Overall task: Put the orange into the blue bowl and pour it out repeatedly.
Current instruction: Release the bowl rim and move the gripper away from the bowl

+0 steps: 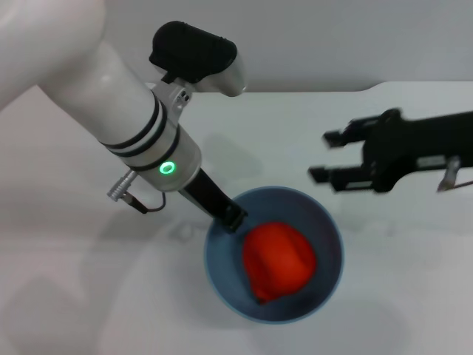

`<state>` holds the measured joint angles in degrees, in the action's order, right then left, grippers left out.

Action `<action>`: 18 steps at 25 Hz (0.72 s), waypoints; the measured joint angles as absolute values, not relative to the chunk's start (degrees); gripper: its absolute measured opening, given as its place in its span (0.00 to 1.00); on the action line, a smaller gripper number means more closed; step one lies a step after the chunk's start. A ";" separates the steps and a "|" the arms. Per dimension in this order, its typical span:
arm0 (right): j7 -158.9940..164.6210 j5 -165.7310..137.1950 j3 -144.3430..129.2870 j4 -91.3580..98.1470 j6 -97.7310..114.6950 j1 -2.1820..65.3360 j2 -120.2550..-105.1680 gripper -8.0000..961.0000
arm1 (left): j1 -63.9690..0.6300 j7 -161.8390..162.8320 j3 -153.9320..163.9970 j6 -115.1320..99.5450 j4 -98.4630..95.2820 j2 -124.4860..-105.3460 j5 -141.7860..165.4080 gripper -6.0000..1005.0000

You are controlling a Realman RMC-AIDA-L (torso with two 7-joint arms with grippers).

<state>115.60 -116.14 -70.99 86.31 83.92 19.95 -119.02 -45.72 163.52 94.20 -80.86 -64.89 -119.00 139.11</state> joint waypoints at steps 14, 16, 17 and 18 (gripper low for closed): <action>114.90 -112.42 -65.26 76.91 77.39 15.89 -118.75 0.63 | -47.69 162.93 102.61 -73.37 -60.87 -119.00 136.38 0.01; 114.87 -112.41 -65.03 76.34 77.38 15.86 -118.73 0.63 | -47.71 162.99 102.63 -73.18 -60.82 -119.00 136.38 0.04; 114.87 -112.41 -64.95 76.24 77.37 15.84 -118.70 0.63 | -47.70 162.99 102.63 -73.10 -60.81 -119.00 136.39 0.08; 114.86 -112.41 -64.93 76.20 77.36 15.80 -118.68 0.63 | -47.70 162.98 102.63 -72.98 -60.84 -119.00 136.40 0.12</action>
